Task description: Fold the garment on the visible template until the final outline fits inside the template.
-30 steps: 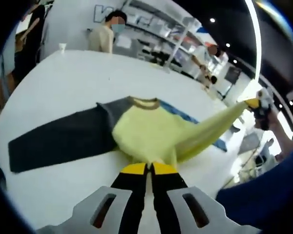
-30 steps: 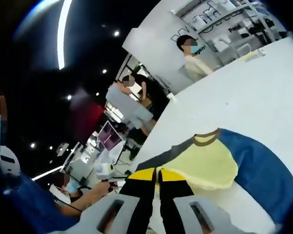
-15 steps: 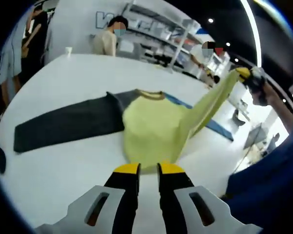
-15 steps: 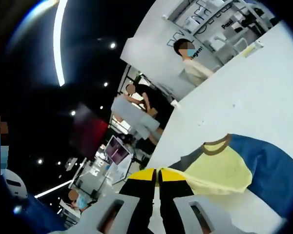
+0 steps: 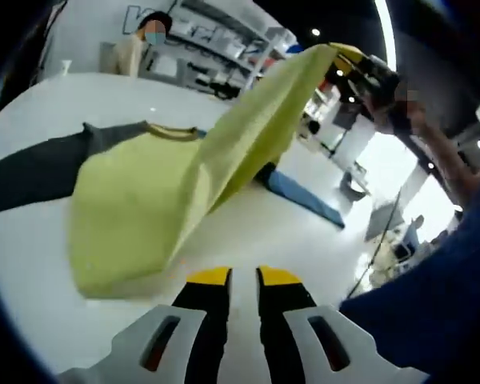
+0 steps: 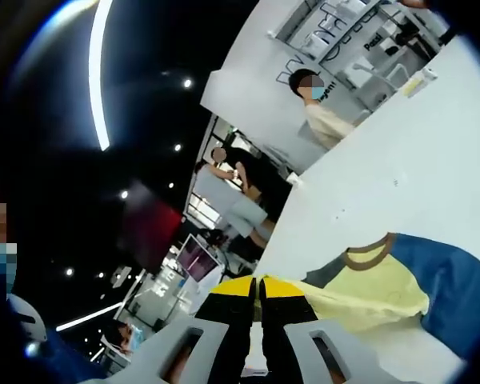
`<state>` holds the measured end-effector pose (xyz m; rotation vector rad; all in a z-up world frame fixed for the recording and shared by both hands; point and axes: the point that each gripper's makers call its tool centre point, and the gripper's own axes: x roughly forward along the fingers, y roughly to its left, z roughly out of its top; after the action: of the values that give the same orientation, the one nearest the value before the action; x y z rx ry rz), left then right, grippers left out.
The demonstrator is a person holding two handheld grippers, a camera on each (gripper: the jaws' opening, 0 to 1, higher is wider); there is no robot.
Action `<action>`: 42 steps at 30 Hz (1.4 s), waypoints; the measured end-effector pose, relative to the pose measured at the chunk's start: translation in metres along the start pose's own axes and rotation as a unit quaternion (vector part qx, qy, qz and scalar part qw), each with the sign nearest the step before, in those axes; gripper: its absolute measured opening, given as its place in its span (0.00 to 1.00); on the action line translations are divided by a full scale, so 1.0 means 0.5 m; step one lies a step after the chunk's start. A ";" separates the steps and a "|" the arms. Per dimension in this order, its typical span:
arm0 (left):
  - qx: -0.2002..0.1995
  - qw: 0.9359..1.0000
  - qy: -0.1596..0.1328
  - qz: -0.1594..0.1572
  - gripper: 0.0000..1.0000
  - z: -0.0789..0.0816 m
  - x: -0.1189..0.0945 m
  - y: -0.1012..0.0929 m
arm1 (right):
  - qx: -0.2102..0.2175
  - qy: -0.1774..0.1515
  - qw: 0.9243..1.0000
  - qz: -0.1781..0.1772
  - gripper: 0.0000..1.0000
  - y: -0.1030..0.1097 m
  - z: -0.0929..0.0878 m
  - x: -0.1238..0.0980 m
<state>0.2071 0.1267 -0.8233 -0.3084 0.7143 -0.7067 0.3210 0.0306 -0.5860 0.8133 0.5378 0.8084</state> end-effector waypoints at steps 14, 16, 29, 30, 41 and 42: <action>0.000 0.985 -0.074 0.157 0.11 0.140 -0.081 0.219 | 0.006 -0.006 1.000 -0.006 0.00 -0.014 0.007 -0.015; -0.001 0.985 -0.075 0.158 0.12 0.167 -0.078 0.236 | 0.009 -0.005 1.000 -0.009 0.00 -0.018 0.003 -0.016; 0.140 0.988 -0.016 0.057 0.23 0.159 -0.066 0.168 | 0.017 -0.006 1.000 -0.011 0.00 -0.031 0.003 -0.009; 0.144 0.988 -0.006 0.054 0.23 0.141 -0.073 0.172 | 0.018 -0.005 1.000 -0.010 0.00 -0.031 0.003 -0.007; 0.182 0.981 0.025 0.064 0.27 0.040 -0.101 0.193 | 0.020 -0.001 1.000 -0.008 0.00 -0.031 0.001 -0.004; 0.188 0.980 0.030 0.063 0.26 0.034 -0.098 0.193 | 0.020 -0.001 1.000 -0.008 0.00 -0.031 0.001 -0.004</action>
<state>0.2393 0.2308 -0.8336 0.1050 0.6362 -0.7158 0.3264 0.0220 -0.5981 0.8462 0.5599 0.7844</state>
